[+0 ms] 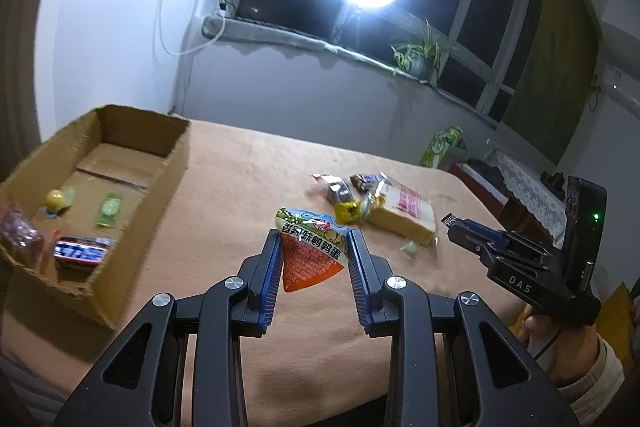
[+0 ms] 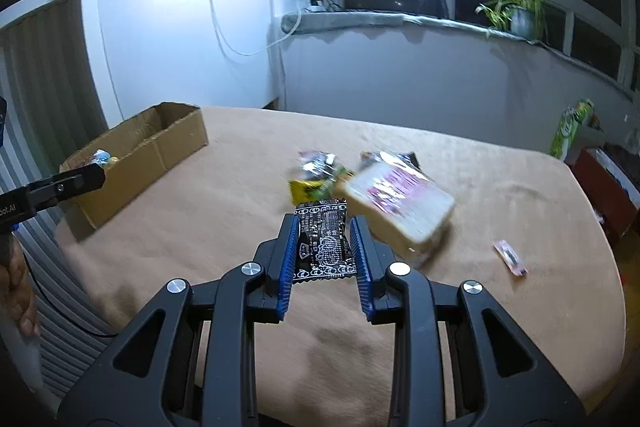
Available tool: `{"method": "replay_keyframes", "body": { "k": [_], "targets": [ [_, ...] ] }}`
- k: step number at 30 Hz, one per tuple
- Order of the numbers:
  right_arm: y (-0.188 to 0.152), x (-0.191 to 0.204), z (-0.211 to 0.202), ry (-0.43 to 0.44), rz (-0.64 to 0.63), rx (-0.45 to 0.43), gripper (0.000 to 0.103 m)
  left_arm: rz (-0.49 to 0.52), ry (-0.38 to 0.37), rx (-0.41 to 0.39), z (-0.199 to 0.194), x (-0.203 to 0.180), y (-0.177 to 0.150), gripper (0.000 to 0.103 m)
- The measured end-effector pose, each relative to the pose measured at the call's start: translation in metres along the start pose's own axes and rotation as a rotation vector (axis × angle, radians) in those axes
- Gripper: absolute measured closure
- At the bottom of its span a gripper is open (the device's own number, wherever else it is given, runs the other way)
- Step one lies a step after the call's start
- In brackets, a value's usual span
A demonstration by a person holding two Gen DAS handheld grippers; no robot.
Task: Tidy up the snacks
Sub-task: 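Carry both snacks over the cardboard box and open both tools to drop them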
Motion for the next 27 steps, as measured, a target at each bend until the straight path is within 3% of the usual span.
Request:
{"method": "replay_keyframes", "body": {
  "k": [6,18,27],
  "targets": [
    [0.018,0.034,0.012,0.029,-0.038,0.000,0.075,-0.030,0.005,-0.038,-0.013,0.020,0.008,0.073],
    [0.073,0.140,0.034,0.118,-0.149,-0.057,0.075,-0.058,0.016,-0.117,-0.050,0.067,0.036,0.073],
    [0.086,0.172,0.046,0.137,-0.194,-0.057,0.075,-0.084,0.028,-0.138,-0.058,0.092,0.042,0.073]
  ]
}}
Point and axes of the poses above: each gripper's, at about its wrist camera, not at the fingertips, and z roughly the way its jaws point, x to its left, y to its top, the point moved 10 cm from there along z, roughly the way its jaws point, and after that the axes turned 3 degrees about y, right-handed, at the moved point
